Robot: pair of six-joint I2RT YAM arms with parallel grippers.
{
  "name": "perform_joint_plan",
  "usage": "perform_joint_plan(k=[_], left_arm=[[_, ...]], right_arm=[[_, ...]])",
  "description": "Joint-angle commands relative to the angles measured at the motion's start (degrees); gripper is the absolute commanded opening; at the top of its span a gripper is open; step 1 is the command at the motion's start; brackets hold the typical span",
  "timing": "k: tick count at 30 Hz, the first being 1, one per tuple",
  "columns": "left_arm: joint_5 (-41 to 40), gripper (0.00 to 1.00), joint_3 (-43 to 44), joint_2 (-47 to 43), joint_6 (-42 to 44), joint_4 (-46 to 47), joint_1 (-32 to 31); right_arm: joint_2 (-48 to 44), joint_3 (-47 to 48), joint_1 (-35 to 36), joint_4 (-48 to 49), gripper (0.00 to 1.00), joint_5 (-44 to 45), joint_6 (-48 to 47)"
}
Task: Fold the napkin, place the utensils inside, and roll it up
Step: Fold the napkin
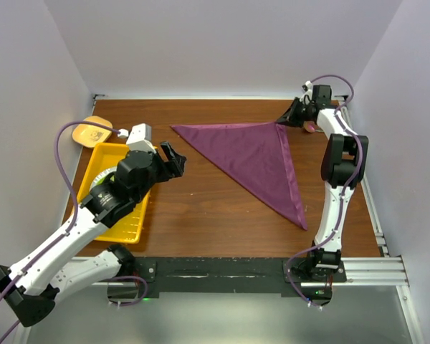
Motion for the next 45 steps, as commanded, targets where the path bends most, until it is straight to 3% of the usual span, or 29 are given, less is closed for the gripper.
perform_joint_plan(k=[1, 44, 45], left_arm=[[0.5, 0.80, 0.6, 0.4, 1.0, 3.4, 0.1], [1.2, 0.81, 1.3, 2.3, 1.5, 3.8, 0.1], [1.5, 0.81, 1.1, 2.4, 1.6, 3.9, 0.1]], right_arm=[[1.0, 4.4, -0.5, 0.1, 0.00, -1.5, 0.5], [8.4, 12.9, -2.5, -0.9, 0.00, -1.6, 0.3], [8.5, 13.2, -2.6, -1.4, 0.03, -1.4, 0.4]])
